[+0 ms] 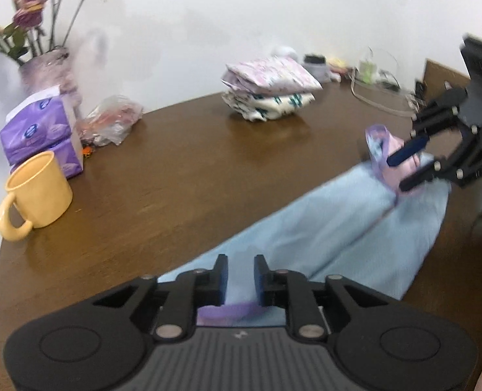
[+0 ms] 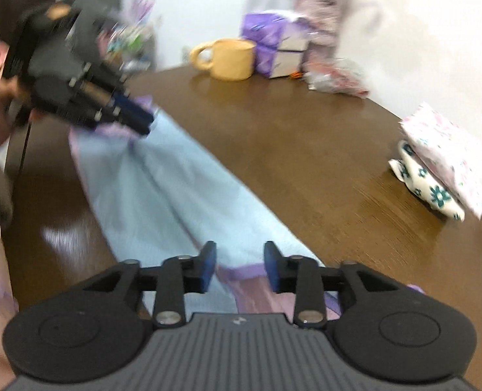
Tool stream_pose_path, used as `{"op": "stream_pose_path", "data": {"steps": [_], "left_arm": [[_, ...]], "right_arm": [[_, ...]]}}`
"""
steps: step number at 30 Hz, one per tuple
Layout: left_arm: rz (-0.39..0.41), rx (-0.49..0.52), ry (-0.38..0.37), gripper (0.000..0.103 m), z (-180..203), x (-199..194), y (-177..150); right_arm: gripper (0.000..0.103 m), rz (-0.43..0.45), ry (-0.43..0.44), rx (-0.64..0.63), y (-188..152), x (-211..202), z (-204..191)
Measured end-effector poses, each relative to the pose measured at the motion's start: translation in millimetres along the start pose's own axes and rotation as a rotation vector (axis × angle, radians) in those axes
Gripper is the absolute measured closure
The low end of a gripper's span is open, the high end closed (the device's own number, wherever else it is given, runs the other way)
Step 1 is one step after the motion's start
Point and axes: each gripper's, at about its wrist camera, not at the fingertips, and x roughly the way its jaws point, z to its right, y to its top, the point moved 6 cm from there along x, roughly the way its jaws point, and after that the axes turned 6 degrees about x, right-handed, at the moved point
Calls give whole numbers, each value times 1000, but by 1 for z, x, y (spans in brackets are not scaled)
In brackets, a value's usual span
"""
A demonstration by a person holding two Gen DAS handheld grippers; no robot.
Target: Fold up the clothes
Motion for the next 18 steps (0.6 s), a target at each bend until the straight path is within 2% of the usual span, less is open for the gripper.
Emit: {"op": "stream_pose_path", "data": {"steps": [2,5,7,9,13,16,18], "left_arm": [[9,-27,-4,85,-1,3,3],[-32,-38,-5,85,1,13,-2],[-59,-46,-6,85,1,20,-6],[-71,-61,-3,85,-1,22,-13],[-83,-95,7,85,-6,21,-21],[-43,-92,17,84,-4,14,-10],[-2,-76,9,80,3,7,3]], "right_arm": [[69,20,14,71,0,4,6],[69,28,21,137,-1,15,9],[73,13,26,152,-7,21,8],[82,-12,34,164,-13,27,6],[82,-40,43,149,-26,28,-4],[81,40,49,198,-23,4,7],[76,100,-3,239,-22,-19,27]]}}
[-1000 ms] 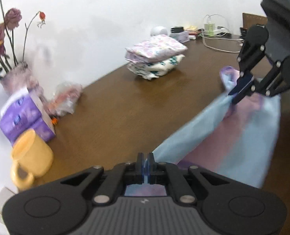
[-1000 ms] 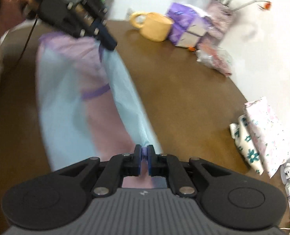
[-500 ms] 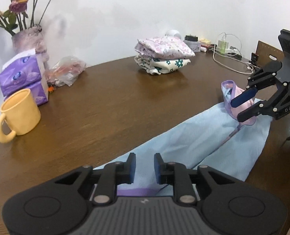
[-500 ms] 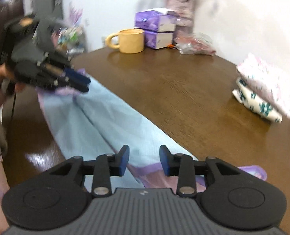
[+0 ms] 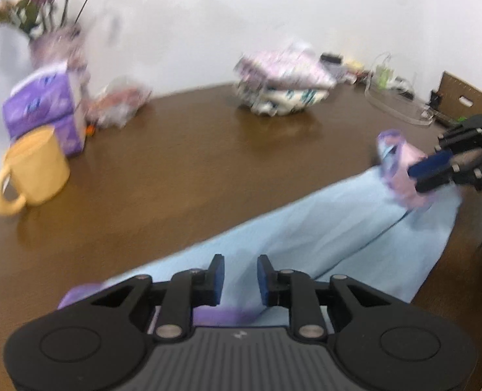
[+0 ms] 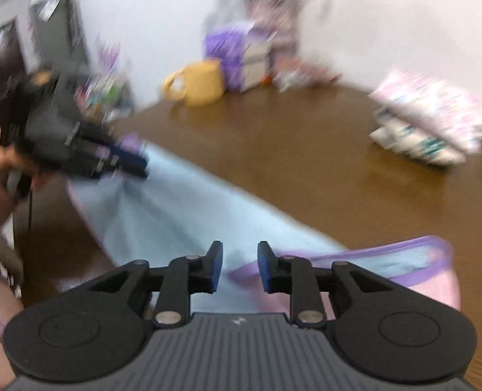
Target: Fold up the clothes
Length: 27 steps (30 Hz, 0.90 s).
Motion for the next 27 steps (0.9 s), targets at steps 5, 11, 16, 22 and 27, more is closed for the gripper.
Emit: {"op": "stream_pose_path", "data": {"steps": [5,11,16,22,27], "left_arm": [[58,82,-84,77,41,8,38],[50,112,-216,77,90,44,65],[-6,115,-249,77,114,73,64],[-12,56,-258,71,107,78,54],[0,61,-240,73,107,75,49]], "right_arm": [[66,49,-191,84,9,-30,64],[58,-1,-239,237,17,-9,135],[97,-81,-198,247,15,22,147],[100,-18,-198,74,-7,-21,103],[100,-72,-235,-52,-44,-38,69]]}}
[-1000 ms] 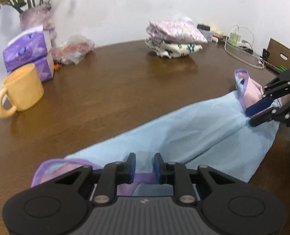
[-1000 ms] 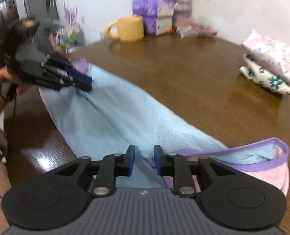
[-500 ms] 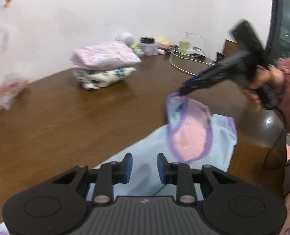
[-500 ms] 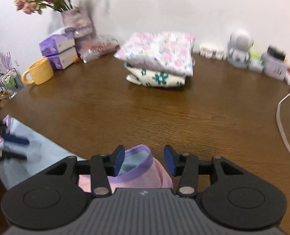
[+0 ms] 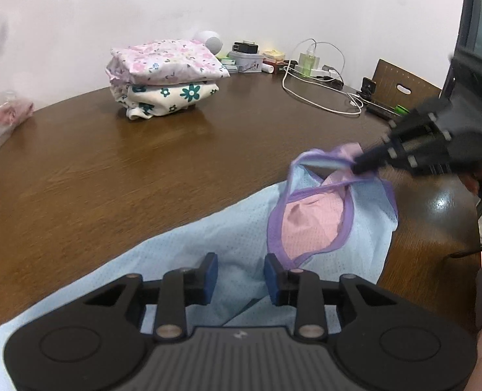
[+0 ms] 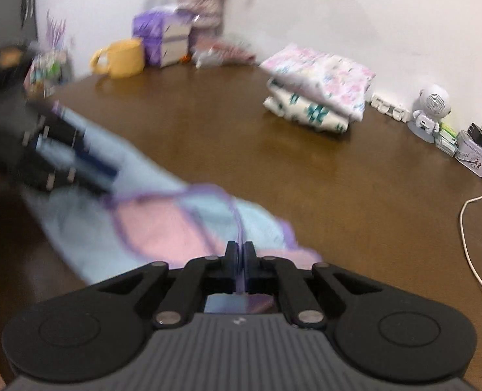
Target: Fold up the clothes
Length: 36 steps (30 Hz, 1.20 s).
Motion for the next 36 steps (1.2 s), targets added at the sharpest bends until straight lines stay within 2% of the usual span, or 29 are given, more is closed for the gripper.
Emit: {"op": "stream_pose_path", "data": {"steps": [4,7,10,12,14,19,20,21,23,27,29,32,34,36], "left_arm": [[10,-19,3,73,-1,-1,0],[17,-33,7,73,-3,-3,-2],[25,-42,10,73,-3,-4,-3],[30,-44,12,73,-3,-5,-4],[31,-44,16,73,-2,-5,-4],[39,-44,22,71,0,-5,-5],[41,-46,21,71,-1,-5,-6],[43,-49,21,71,-1,-5,-6],[48,-55,21,71,-1,-5,-6],[55,-55,26,71,0,-6,-7],[60,-60,25,71,-1,-6,-8],[68,-68,26,71,-1,-6,-8],[73,-70,33,70,-1,-5,-8],[69,-70,34,70,-1,-5,-7]], "right_arm": [[100,-34,-54,7,-19,3,0],[98,-26,-61,51,-22,0,8],[87,11,-13,126,-20,-10,17],[71,68,52,194,-13,-18,19],[63,124,96,244,-4,-22,19],[63,189,98,340,14,-5,26],[67,201,98,364,17,-1,29],[77,207,97,393,19,3,33],[86,183,90,421,20,14,36],[86,87,56,378,8,33,32],[86,44,11,306,-4,34,24],[86,48,-53,221,-15,29,16],[86,56,-65,218,-20,25,13],[82,98,-29,292,-20,15,16]]}}
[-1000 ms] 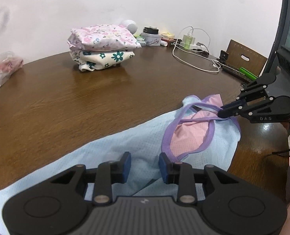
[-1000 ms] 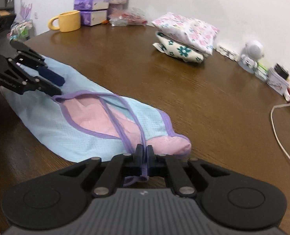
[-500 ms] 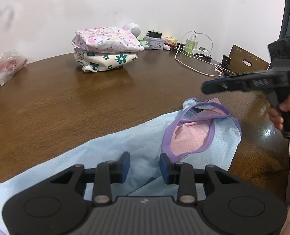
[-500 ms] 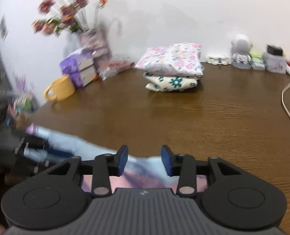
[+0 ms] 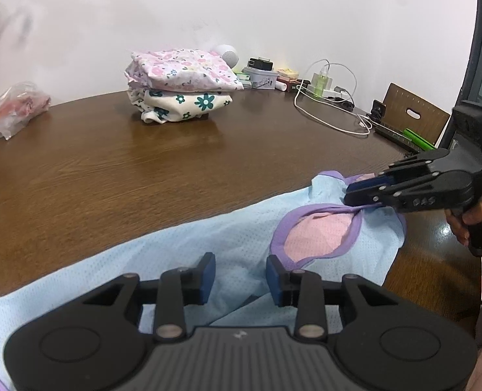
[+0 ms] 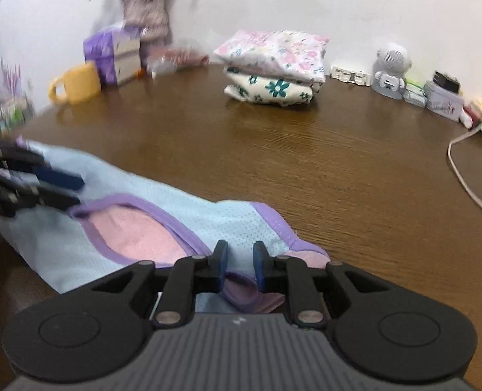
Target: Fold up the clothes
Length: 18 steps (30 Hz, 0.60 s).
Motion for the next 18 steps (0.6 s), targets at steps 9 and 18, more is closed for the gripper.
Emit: {"op": "stream_pose_path", "data": {"steps": [9,18], "left_arm": [[35,84,-31,66,19,-1,45],[1,233,-145,82,83,67,81]], "right_arm": [[26,113,150,461,-11,-70,27],[32,-24,249,710,-57,-63,16]]}}
